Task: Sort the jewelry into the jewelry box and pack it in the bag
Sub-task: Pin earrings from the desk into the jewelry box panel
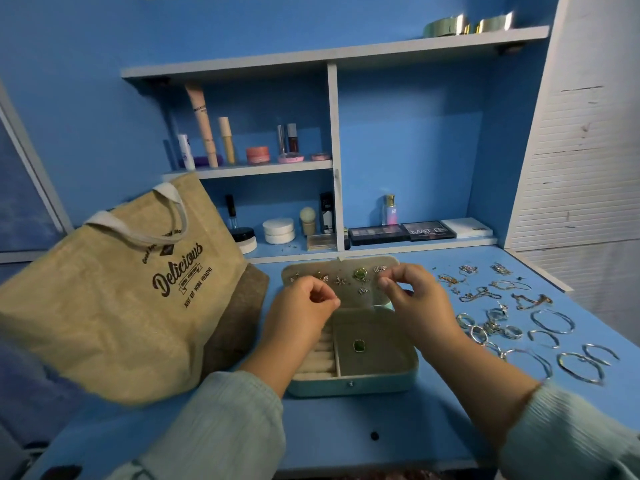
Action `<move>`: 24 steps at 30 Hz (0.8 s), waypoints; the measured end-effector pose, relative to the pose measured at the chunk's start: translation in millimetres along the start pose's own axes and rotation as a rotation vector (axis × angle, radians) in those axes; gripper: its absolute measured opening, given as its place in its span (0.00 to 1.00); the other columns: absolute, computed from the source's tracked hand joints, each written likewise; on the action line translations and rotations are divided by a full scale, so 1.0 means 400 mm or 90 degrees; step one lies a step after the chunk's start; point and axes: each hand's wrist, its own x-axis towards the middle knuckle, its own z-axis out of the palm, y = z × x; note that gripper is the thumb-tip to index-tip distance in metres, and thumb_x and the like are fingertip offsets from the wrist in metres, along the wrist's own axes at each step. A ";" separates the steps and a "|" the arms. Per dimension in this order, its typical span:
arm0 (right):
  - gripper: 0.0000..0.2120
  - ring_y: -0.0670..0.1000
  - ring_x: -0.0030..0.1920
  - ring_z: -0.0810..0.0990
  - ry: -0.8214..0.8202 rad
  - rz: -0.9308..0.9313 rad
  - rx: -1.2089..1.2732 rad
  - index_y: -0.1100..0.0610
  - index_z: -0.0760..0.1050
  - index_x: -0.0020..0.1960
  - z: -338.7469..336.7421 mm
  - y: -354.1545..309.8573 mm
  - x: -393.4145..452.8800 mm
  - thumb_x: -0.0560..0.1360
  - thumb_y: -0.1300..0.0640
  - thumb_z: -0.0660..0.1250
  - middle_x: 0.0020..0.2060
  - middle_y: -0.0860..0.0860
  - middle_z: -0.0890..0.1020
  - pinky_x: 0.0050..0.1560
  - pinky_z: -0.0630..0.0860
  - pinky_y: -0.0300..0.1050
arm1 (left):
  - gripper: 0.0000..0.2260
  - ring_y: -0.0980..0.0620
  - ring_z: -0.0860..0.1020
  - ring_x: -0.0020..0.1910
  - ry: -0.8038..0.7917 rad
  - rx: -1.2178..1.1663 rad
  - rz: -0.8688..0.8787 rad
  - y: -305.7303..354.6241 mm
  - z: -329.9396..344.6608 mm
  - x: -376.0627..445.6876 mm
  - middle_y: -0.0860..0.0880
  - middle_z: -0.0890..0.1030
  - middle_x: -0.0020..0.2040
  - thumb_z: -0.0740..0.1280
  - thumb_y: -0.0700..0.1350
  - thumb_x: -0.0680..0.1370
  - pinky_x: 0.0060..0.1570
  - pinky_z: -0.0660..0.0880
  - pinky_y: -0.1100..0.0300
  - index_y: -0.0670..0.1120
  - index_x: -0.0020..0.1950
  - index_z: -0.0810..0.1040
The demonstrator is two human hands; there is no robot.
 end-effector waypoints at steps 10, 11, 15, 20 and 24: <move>0.06 0.38 0.46 0.72 -0.009 -0.017 0.043 0.51 0.75 0.40 0.015 0.048 0.014 0.75 0.60 0.66 0.46 0.46 0.77 0.43 0.64 0.21 | 0.06 0.58 0.76 0.37 0.054 0.031 -0.021 -0.010 0.026 0.008 0.54 0.80 0.41 0.70 0.47 0.74 0.31 0.66 0.66 0.51 0.38 0.76; 0.05 0.39 0.46 0.73 -0.008 -0.014 0.053 0.52 0.76 0.41 0.015 0.051 0.016 0.75 0.60 0.67 0.46 0.45 0.77 0.43 0.64 0.21 | 0.06 0.58 0.76 0.36 0.056 0.033 -0.021 -0.011 0.029 0.010 0.54 0.80 0.41 0.70 0.47 0.74 0.31 0.66 0.66 0.51 0.38 0.76; 0.05 0.37 0.48 0.73 -0.028 -0.003 0.096 0.53 0.76 0.40 0.010 0.059 0.017 0.74 0.60 0.67 0.47 0.44 0.77 0.43 0.65 0.18 | 0.07 0.59 0.75 0.36 0.053 0.029 -0.018 -0.004 0.039 0.016 0.55 0.79 0.39 0.70 0.47 0.74 0.31 0.65 0.66 0.52 0.38 0.75; 0.05 0.36 0.48 0.73 -0.043 -0.009 0.118 0.54 0.77 0.40 0.004 0.060 0.012 0.74 0.61 0.67 0.46 0.40 0.75 0.43 0.64 0.18 | 0.05 0.59 0.76 0.39 0.053 0.025 -0.034 0.004 0.052 0.027 0.56 0.79 0.39 0.69 0.47 0.74 0.33 0.67 0.65 0.52 0.39 0.75; 0.03 0.33 0.47 0.72 -0.053 -0.011 0.120 0.56 0.78 0.42 -0.001 0.059 0.009 0.74 0.62 0.67 0.45 0.39 0.74 0.43 0.64 0.17 | 0.05 0.58 0.76 0.37 0.073 0.005 -0.041 -0.004 0.062 0.029 0.55 0.79 0.39 0.69 0.48 0.75 0.33 0.68 0.63 0.52 0.40 0.75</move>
